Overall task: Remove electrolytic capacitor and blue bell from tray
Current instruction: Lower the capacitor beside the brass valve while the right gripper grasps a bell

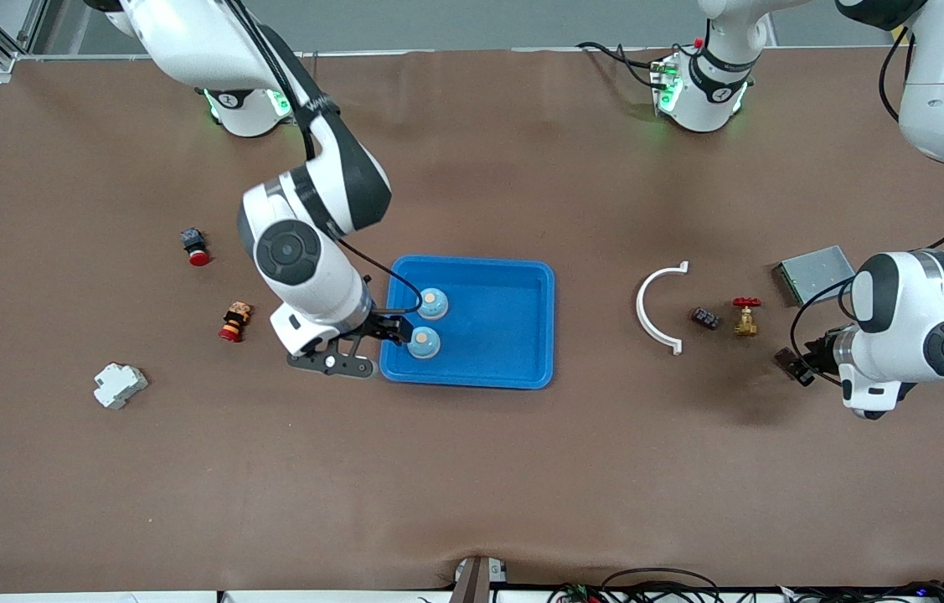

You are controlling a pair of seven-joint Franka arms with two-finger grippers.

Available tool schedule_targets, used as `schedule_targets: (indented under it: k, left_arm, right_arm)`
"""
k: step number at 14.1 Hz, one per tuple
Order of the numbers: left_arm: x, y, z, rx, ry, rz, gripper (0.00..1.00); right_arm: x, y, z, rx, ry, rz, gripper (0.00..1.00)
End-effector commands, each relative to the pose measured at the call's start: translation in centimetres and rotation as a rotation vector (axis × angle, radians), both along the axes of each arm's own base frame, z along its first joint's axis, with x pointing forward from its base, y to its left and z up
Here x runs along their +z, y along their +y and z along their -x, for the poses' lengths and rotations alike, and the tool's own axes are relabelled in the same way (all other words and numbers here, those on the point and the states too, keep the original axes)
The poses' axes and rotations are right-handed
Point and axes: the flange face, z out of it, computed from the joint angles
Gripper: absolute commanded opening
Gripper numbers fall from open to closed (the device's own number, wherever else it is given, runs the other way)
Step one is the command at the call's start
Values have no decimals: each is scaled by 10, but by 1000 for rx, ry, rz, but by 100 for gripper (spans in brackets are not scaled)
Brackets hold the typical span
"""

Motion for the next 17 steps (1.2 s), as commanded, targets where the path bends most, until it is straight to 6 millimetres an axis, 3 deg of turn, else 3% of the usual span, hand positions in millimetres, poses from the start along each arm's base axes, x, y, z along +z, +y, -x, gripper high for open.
schedule_targets:
  k: [1,7,11,15,17]
  left_arm:
    - [1,2,1,-26,-7,-10,100]
    - [-1,2,2,-39,-4,-8,100]
    - [12,1,0,-120,-3,5,100]
    - [61,-4,-2,-147,-43,5,100]
    - [106,-25,-3,-165,-84,17,100]
  right_arm:
    - [-21,18,4,26,13,-14,100]
    - [-62,58,25,72,21,-21,100]
    - [-85,76,43,115,50,6,100]
    - [-105,73,48,119,74,29,100]
    - [-107,67,43,110,75,33,100]
